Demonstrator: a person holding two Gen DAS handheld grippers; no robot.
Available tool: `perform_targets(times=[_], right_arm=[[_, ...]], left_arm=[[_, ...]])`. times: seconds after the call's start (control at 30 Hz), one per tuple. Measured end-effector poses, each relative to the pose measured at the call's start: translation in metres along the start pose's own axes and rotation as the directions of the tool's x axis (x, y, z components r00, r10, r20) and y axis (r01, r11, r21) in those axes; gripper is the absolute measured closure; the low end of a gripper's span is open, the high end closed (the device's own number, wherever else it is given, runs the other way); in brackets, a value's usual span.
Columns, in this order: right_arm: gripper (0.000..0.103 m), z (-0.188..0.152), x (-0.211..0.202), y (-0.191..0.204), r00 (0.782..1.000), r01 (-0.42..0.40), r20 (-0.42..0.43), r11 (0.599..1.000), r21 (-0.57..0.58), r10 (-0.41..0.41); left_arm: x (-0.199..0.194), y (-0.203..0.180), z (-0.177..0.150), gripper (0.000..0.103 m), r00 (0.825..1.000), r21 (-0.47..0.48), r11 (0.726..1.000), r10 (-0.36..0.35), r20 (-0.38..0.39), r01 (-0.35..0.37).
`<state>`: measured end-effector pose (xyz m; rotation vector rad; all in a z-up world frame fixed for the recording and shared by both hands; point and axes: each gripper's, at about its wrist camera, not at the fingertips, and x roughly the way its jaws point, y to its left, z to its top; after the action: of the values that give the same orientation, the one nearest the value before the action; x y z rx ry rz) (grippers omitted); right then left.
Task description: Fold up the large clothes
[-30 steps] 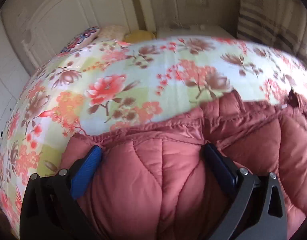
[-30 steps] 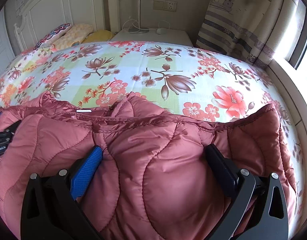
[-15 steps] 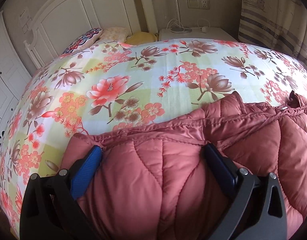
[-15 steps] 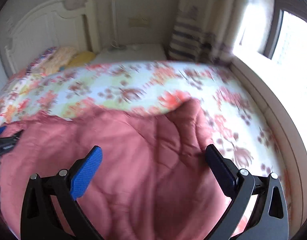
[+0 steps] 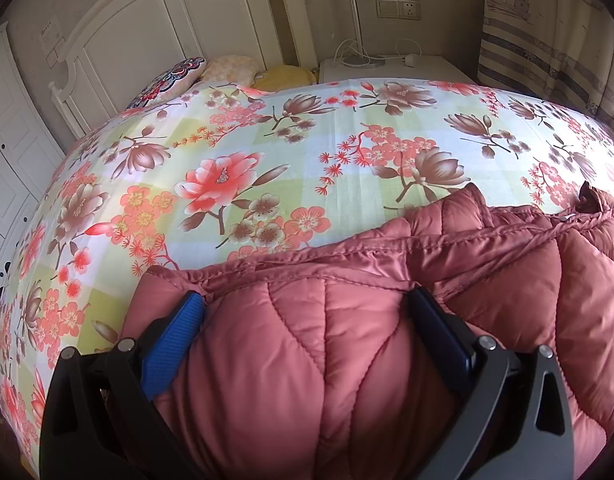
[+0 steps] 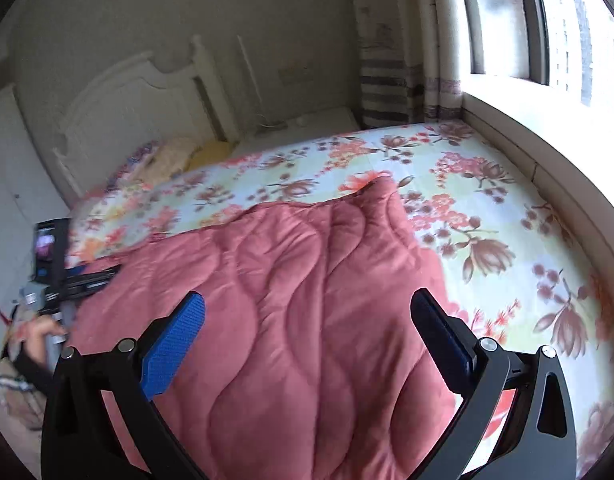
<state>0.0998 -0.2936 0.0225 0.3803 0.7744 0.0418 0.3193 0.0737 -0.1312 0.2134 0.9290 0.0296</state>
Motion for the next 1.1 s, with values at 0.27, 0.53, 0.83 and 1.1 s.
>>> perform_targets(times=[0.27, 0.53, 0.83, 1.1], right_arm=[[0.004, -0.116, -0.057, -0.001, 0.961, -0.19, -0.181, 0.975, 0.116, 0.209], [0.004, -0.134, -0.036, 0.009, 0.968, -0.167, -0.163, 0.976, 0.136, 0.188], [0.004, -0.075, 0.036, 0.012, 0.982, -0.158, -0.019, 0.877, 0.453, 0.187], [0.029, -0.061, 0.06, 0.015, 0.957, -0.276, 0.075, 0.807, 0.522, 0.279]], left_arm=[[0.0, 0.0, 0.0, 0.002, 1.0, 0.001, 1.0, 0.001, 0.0, -0.001], [-0.001, -0.001, 0.0, 0.002, 1.0, 0.002, 1.0, 0.008, 0.002, -0.008], [-0.002, 0.002, -0.001, 0.002, 0.999, -0.019, 0.999, 0.035, 0.0, -0.035], [-0.002, 0.004, 0.0, 0.002, 0.999, -0.031, 0.998, 0.052, 0.006, -0.052]])
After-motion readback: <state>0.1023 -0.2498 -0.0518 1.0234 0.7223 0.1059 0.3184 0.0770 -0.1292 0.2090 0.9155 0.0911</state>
